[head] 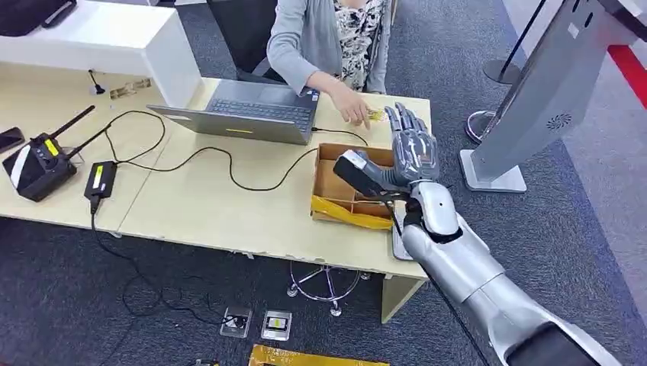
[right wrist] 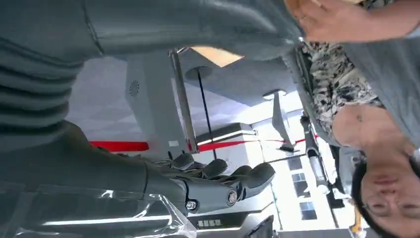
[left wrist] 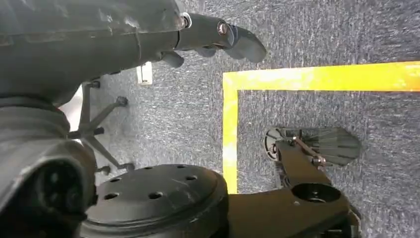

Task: Pass the card to the sensor for recognition and then transmit it.

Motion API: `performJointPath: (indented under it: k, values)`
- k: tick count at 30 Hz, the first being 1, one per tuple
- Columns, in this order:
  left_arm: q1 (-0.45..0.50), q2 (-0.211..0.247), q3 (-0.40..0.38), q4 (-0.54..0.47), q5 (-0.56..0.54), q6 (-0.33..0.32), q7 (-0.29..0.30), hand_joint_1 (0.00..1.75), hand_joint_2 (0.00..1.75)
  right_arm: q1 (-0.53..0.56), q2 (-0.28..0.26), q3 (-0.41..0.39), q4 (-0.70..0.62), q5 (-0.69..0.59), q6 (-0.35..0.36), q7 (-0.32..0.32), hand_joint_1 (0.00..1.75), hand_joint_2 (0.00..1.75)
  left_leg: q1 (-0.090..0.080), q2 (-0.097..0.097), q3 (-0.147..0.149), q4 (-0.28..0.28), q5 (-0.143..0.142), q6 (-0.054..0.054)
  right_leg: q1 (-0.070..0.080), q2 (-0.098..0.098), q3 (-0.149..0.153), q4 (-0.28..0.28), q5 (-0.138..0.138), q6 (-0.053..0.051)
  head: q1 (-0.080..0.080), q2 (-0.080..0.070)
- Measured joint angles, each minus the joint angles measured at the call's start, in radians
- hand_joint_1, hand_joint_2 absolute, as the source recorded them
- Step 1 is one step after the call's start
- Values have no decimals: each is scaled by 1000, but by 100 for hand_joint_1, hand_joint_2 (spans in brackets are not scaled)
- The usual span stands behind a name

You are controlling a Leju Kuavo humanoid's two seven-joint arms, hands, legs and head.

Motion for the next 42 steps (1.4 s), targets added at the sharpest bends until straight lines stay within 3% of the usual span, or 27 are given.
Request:
performJointPath:
  k: [4,9,10,19,27,31,36,42]
  values:
    - [14,0,0,0,9,-1,-29,0,0,60,-52,-6,-131,-41,-40,-7,0,0,0,0,0,0,0,0,0,0,0,0,0,0,0,0]
    - [21,0,0,0,21,1,-32,0,0,115,-99,-12,-268,-50,-40,18,0,0,0,0,0,0,0,0,0,0,0,0,0,0,0,0]
    - [21,0,1,0,26,2,-35,0,0,128,-105,-12,-296,-53,-37,30,0,175,0,0,0,0,0,0,0,0,0,0,0,0,-1,0]
    - [22,0,2,1,53,18,-7,0,0,306,-122,-1,-485,30,-55,151,0,175,0,0,0,0,-1,-1,1,0,0,0,-1,-1,0,0]
    - [22,0,3,1,64,36,4,0,0,408,-112,5,-520,141,-88,252,0,175,0,0,0,0,-1,-1,0,0,0,0,-1,-1,0,0]
    - [22,0,3,1,63,36,4,0,0,428,-96,4,-516,202,-41,308,0,175,1,0,0,0,-1,-1,1,0,0,0,-1,-1,0,0]
    - [22,-1,3,1,63,41,4,0,0,431,-79,4,-505,241,2,317,0,175,1,0,0,0,0,-1,1,0,0,0,-1,-1,0,0]
    - [22,-10,7,0,72,82,15,0,0,425,-40,6,-475,247,51,272,0,175,1,0,0,0,-1,-1,1,0,0,0,-1,-1,0,0]
